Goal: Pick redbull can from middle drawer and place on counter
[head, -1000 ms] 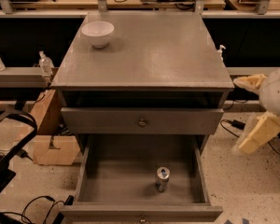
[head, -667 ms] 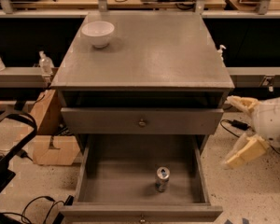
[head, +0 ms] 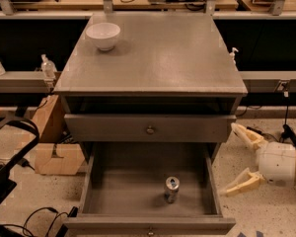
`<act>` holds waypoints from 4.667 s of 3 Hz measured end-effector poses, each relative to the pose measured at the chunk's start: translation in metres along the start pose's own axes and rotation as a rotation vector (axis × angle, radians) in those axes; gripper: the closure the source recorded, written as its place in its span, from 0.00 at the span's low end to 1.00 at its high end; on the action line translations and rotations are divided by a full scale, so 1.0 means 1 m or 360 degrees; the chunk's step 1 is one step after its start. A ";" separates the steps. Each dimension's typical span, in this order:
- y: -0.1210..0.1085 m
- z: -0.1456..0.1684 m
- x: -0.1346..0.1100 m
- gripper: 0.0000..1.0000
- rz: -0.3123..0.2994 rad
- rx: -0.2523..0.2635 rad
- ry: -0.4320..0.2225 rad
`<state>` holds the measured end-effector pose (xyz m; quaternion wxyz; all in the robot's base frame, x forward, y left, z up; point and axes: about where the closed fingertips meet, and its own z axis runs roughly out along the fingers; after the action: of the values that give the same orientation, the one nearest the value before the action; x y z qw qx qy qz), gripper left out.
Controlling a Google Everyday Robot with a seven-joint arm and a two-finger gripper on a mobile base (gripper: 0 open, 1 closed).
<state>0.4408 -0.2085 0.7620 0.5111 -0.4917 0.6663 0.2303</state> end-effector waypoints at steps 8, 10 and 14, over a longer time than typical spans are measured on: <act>0.013 0.190 0.228 0.00 0.0042 -0.0203 0.0032; 0.032 0.235 0.258 0.18 0.0078 -0.0309 0.0093; -0.014 0.177 0.137 1.00 0.0308 -0.0373 -0.0096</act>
Offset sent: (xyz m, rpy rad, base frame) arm 0.0001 0.0032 -0.0160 0.0241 -0.0540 0.0331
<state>0.5347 -0.1288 0.5747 0.4454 -0.4744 0.6634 0.3695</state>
